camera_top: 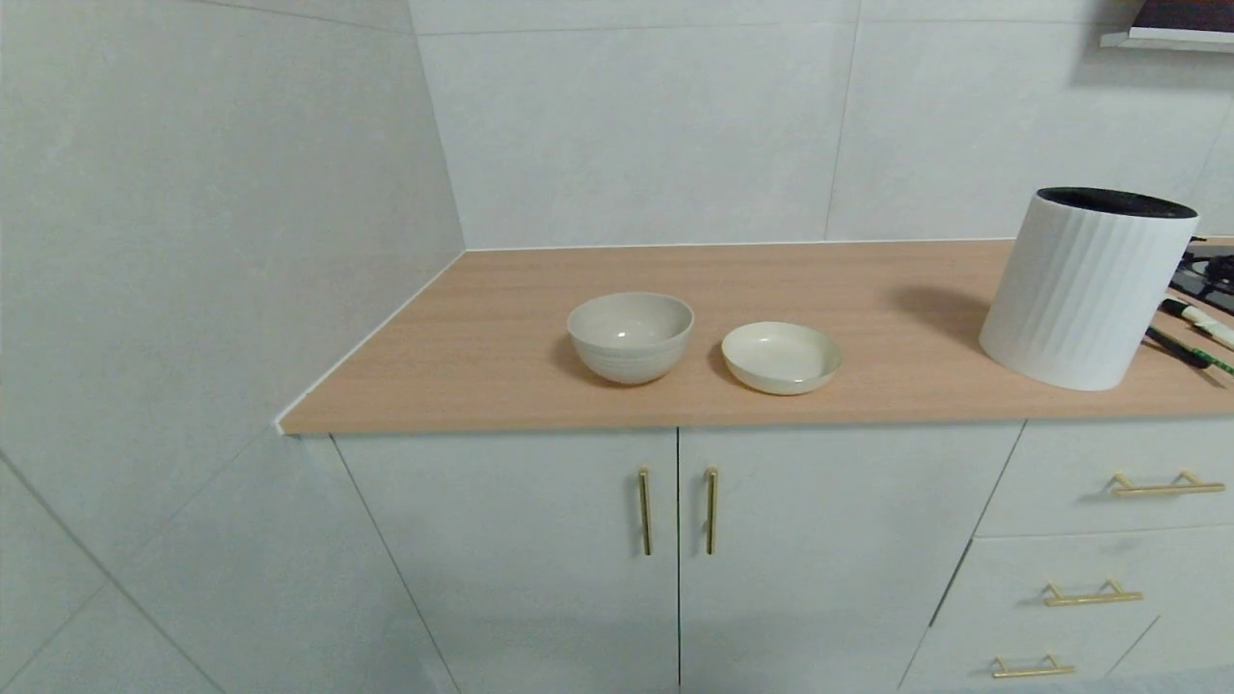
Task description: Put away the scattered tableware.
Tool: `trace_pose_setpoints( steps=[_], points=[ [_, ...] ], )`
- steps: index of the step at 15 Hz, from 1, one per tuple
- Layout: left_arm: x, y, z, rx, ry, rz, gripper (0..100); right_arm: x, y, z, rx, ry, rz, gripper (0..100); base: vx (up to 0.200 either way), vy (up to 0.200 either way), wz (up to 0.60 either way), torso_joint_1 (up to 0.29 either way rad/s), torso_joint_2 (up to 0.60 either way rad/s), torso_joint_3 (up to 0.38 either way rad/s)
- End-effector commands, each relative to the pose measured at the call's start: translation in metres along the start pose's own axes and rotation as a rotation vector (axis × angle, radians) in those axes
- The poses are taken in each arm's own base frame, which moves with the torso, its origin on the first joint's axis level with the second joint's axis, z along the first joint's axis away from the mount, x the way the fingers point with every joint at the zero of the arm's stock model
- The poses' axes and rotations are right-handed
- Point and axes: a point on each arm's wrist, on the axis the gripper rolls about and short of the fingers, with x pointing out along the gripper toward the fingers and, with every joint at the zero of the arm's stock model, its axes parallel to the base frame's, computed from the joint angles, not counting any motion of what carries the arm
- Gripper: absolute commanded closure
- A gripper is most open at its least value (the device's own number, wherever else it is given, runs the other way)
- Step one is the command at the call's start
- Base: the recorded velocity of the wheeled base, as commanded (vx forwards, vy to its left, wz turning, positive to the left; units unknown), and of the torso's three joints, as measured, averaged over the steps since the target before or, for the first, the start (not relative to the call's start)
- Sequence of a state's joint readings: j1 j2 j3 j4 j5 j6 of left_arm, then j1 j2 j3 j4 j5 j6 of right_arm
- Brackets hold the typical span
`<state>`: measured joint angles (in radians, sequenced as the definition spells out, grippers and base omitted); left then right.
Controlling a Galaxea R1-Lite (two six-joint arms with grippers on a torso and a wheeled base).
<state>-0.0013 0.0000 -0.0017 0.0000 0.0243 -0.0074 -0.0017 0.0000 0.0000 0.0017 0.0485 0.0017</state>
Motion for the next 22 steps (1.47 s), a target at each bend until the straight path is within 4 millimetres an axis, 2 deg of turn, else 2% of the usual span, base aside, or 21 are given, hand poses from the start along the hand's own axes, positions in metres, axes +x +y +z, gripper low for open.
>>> trace_pose_setpoints(
  steps=[1,14,22],
  points=[
    [0.0,0.0,0.0,0.0,0.0,0.0,0,0.0,0.0,0.0,0.0,0.0,0.002,0,0.0,0.0,0.0,-0.193,0.49,0.29],
    [0.0,0.0,0.0,0.0,0.0,0.0,0,0.0,0.0,0.0,0.0,0.0,0.001,0,0.0,0.0,0.0,-0.141,0.46,0.313],
    [0.0,0.0,0.0,0.0,0.0,0.002,0,0.0001,0.0,0.0001,-0.002,0.001,0.001,0,0.0,0.0,0.0,-0.013,0.05,0.042]
  ],
)
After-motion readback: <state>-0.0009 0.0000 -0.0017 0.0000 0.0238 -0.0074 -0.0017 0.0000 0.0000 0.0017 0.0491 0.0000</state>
